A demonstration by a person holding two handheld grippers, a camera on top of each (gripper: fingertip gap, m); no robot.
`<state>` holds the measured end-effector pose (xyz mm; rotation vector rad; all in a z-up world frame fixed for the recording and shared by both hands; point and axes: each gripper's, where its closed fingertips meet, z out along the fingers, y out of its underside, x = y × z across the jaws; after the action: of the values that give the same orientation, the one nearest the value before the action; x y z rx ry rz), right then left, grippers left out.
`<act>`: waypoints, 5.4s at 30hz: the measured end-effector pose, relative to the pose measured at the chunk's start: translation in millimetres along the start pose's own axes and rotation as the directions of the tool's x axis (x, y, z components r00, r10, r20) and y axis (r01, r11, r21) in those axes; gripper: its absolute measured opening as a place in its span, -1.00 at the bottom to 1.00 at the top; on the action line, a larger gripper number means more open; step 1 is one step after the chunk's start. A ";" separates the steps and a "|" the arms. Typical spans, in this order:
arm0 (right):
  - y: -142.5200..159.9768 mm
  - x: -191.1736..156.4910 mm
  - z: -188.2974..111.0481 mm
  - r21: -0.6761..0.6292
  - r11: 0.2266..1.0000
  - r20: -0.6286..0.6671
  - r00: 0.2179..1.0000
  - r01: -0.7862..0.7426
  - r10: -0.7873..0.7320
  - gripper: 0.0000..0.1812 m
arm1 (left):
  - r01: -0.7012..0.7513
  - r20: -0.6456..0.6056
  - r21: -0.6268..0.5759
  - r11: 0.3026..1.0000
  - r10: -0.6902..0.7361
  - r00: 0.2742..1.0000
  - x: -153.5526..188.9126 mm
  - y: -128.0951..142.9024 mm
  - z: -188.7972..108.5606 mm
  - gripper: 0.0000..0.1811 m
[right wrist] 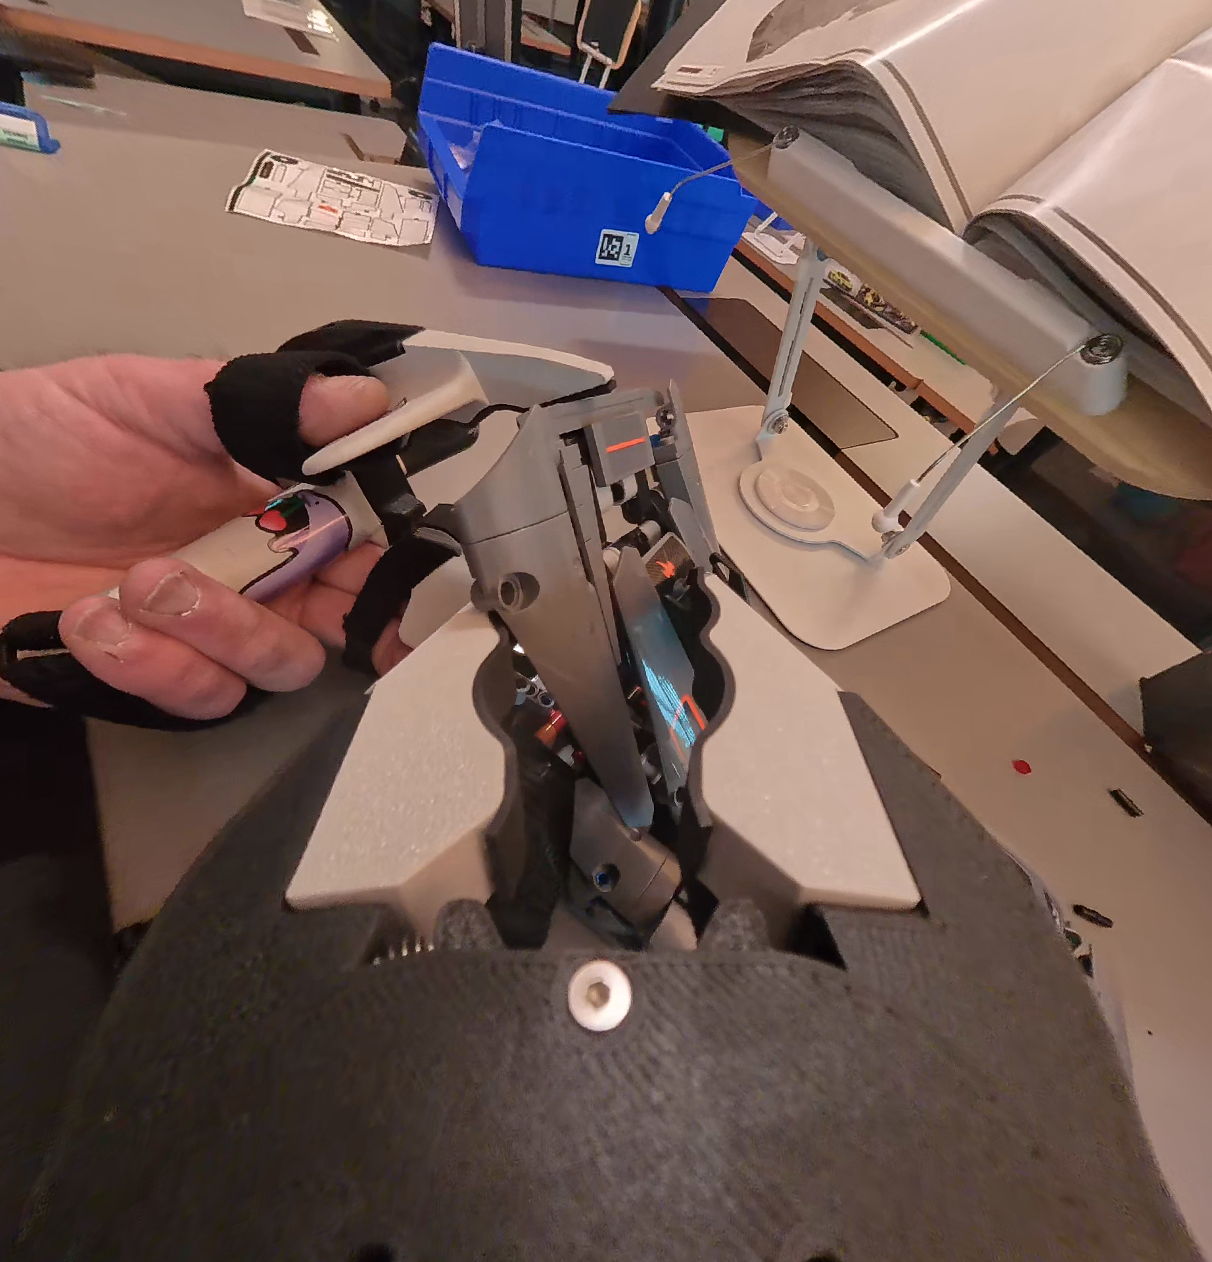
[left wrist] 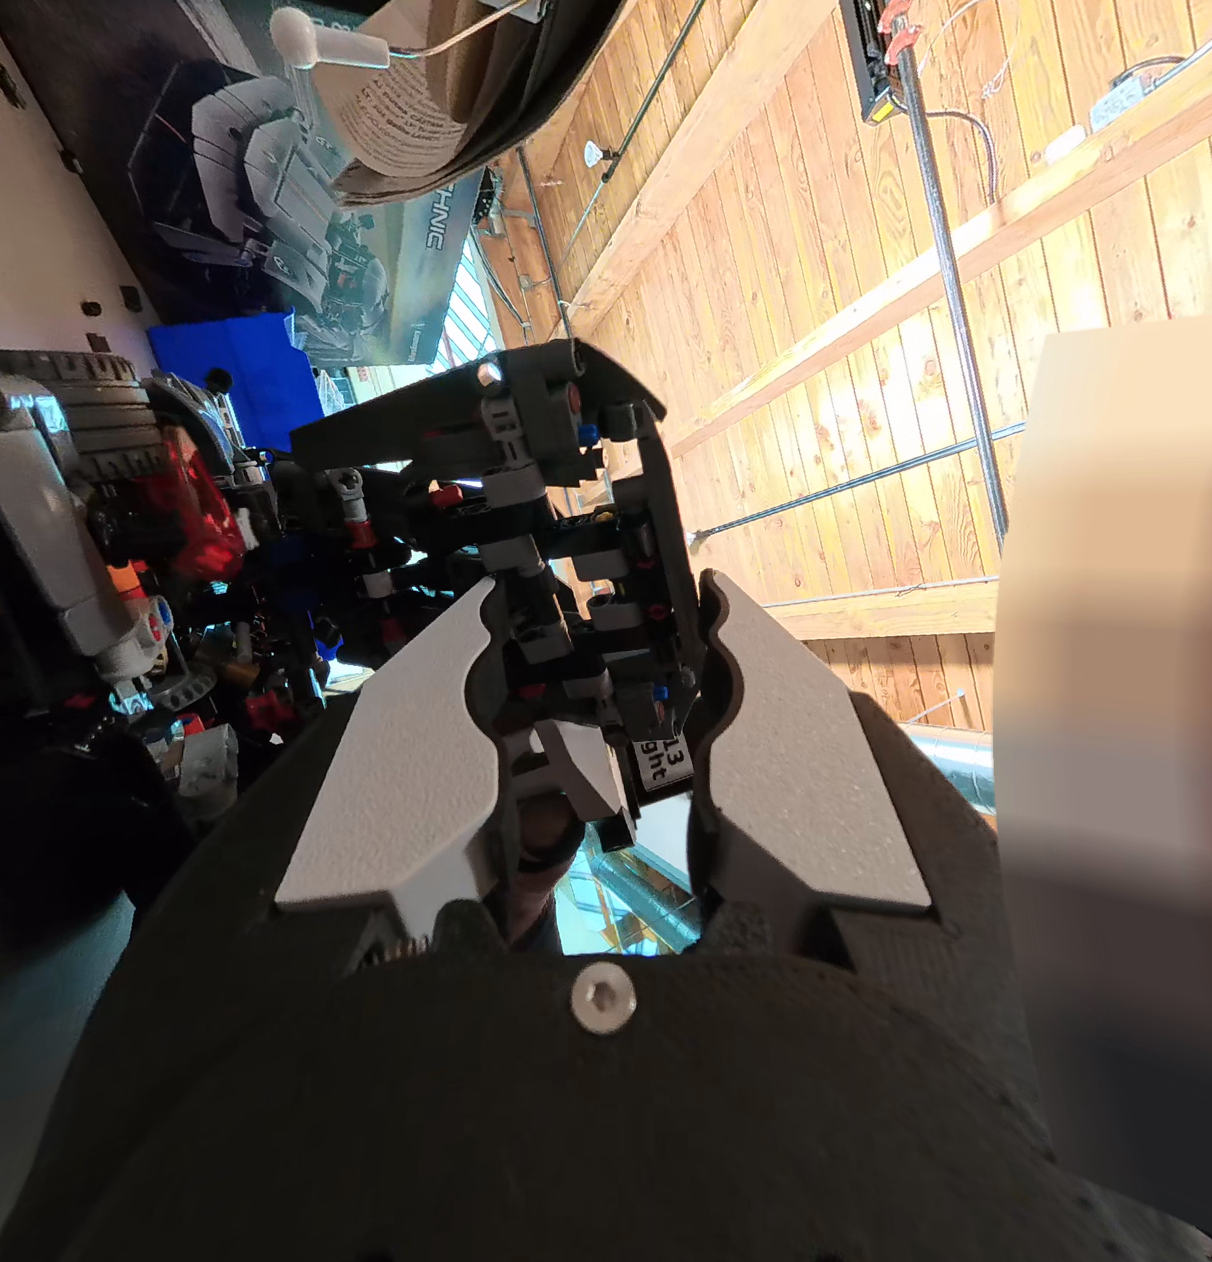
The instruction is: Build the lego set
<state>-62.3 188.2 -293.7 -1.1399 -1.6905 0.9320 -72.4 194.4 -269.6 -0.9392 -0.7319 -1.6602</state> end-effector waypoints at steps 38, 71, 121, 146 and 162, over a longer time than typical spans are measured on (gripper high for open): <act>9.9 1.6 -3.9 -0.026 0.999 0.008 0.999 -0.045 0.045 -0.27 | -0.007 0.034 -0.031 0.999 0.008 0.999 -9.2 3.6 4.6 -0.41; 11.0 1.6 -0.5 -0.079 0.990 -0.065 0.990 0.120 -0.125 -0.39 | -0.022 0.072 -0.076 0.997 0.028 0.997 -10.4 7.0 7.5 -0.24; 8.5 3.2 -1.3 0.004 1.000 -0.041 0.999 0.020 -0.020 -0.44 | -0.004 0.117 -0.107 0.994 0.017 0.993 -17.3 3.6 3.5 -0.45; 9.4 9.6 -8.4 0.031 0.988 0.011 0.989 -0.151 0.151 -0.29 | -0.035 0.044 -0.104 0.994 0.039 0.998 -18.6 5.0 15.2 -0.47; 25.6 27.5 -10.2 -0.172 0.970 -0.229 0.951 0.172 -0.209 -0.48 | -0.025 0.025 -0.131 0.991 0.029 0.999 -21.0 9.8 20.0 -0.46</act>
<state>-50.8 223.0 -306.6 -1.1156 -1.6520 0.5264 -55.4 218.7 -277.4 -1.0611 -0.6320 -1.6902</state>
